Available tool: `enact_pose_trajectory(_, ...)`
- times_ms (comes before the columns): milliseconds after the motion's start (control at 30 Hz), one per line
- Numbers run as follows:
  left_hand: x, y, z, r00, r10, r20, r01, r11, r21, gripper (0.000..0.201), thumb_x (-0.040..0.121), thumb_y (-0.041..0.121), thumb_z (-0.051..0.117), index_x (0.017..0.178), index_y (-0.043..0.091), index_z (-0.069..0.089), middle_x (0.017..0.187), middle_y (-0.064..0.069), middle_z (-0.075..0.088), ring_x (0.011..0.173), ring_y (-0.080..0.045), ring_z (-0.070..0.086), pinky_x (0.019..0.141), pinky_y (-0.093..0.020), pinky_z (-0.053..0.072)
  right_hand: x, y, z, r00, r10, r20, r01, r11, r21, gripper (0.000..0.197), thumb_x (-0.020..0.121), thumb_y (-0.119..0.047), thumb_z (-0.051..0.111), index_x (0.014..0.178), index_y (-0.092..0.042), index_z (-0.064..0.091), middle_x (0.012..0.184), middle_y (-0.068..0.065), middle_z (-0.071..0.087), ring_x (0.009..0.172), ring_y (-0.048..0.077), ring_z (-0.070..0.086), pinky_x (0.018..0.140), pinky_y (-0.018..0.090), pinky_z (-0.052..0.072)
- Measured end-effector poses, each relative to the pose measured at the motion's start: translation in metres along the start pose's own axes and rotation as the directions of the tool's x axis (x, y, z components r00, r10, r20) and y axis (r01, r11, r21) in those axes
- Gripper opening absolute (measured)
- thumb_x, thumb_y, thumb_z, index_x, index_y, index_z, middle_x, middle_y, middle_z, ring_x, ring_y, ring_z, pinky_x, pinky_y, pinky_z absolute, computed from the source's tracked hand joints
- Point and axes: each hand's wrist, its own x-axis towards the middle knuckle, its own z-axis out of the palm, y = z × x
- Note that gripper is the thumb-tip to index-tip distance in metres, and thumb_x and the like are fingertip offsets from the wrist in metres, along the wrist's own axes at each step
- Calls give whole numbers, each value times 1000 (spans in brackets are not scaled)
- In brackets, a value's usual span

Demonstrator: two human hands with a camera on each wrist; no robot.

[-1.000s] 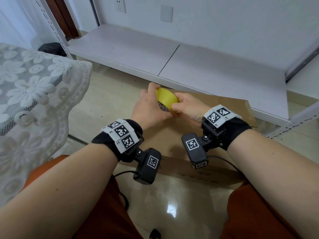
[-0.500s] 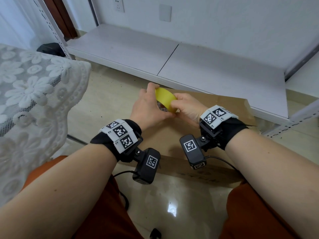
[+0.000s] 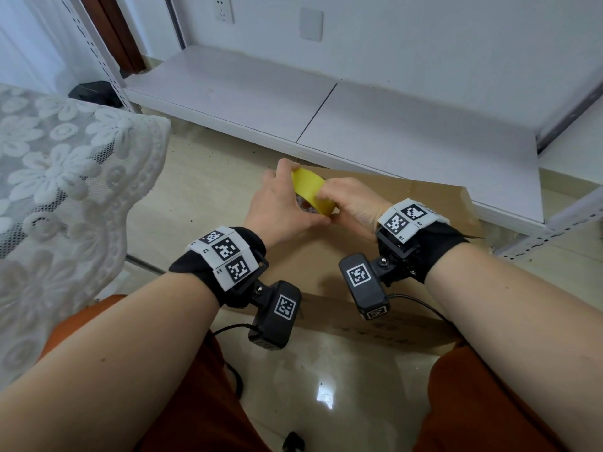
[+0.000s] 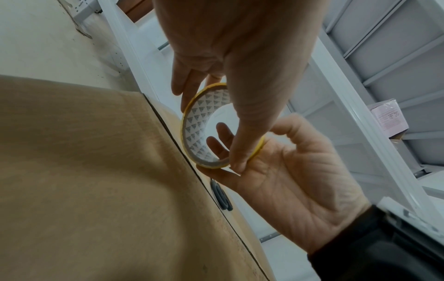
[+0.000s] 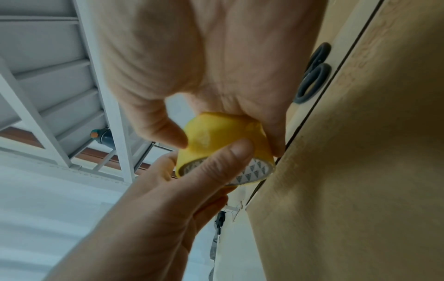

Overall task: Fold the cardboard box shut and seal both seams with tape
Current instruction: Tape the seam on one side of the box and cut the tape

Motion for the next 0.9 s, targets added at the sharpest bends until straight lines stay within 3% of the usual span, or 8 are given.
enact_pose_trajectory(100, 0, -1, 2, 1000, 4, 7, -4, 1000, -2, 95, 56, 43, 88, 132, 21, 35, 119, -5, 47, 106, -24, 55, 84, -28, 40, -2, -1, 3, 1000, 4, 27, -3, 999, -41, 31, 68, -14, 51, 98, -6, 54, 90, 16, 46, 80, 26, 41, 58, 30, 32)
enact_pose_trajectory(233, 1, -1, 1, 1000, -3, 3, 3, 1000, 0, 96, 55, 44, 88, 132, 22, 35, 119, -6, 47, 106, -25, 55, 86, -30, 42, -3, -2, 2, 999, -15, 28, 16, 999, -29, 26, 75, -2, 45, 99, -2, 55, 90, 18, 46, 80, 27, 41, 58, 31, 33)
enact_pose_trajectory(333, 2, -1, 0, 1000, -1, 2, 1, 1000, 7, 96, 56, 44, 88, 133, 21, 35, 120, -7, 47, 106, -25, 55, 87, -31, 41, -3, -3, 2, 1000, -8, -1, 8, 1000, -8, 19, 75, -6, 48, 91, -1, 56, 84, 17, 46, 77, 26, 42, 58, 31, 33)
enact_pose_trajectory(467, 3, -3, 0, 1000, -4, 16, 5, 999, -36, 96, 54, 43, 89, 131, 21, 36, 121, -7, 50, 107, -23, 55, 90, -33, 45, -5, -2, -3, 999, -3, 44, 5, 999, -45, 29, 87, -6, 56, 110, 12, 57, 89, 20, 57, 78, 26, 54, 64, 30, 42)
enact_pose_trajectory(633, 4, -7, 0, 999, -13, 47, 17, 996, -88, 98, 51, 43, 90, 130, 23, 36, 121, -4, 52, 104, -21, 57, 91, -38, 49, -9, -6, -9, 989, -22, 147, 33, 997, -74, 11, 92, 0, 52, 91, -2, 63, 85, 12, 64, 73, 16, 61, 72, 28, 49)
enact_pose_trajectory(767, 4, -8, 0, 997, -11, 72, 21, 991, -133, 98, 52, 39, 90, 131, 22, 35, 121, -3, 52, 105, -20, 57, 91, -40, 49, -12, -8, -11, 984, -18, 179, 30, 998, -64, 12, 90, 5, 51, 95, 1, 61, 88, 14, 63, 74, 17, 61, 73, 29, 49)
enact_pose_trajectory(867, 5, -7, -2, 997, -5, 75, 14, 992, -129, 97, 53, 37, 90, 132, 22, 35, 120, -4, 52, 105, -21, 56, 92, -39, 48, -13, -8, -8, 990, -17, 137, 28, 996, -82, 5, 85, -5, 64, 89, -2, 63, 84, 14, 64, 75, 20, 60, 75, 33, 49)
enact_pose_trajectory(900, 5, -7, -2, 997, -1, 83, 12, 992, -125, 98, 53, 35, 91, 132, 21, 35, 120, -4, 52, 105, -21, 56, 91, -38, 48, -12, -7, -7, 994, -18, 109, 32, 992, -124, 18, 77, -15, 73, 86, -2, 65, 83, 17, 65, 76, 23, 60, 78, 39, 49)
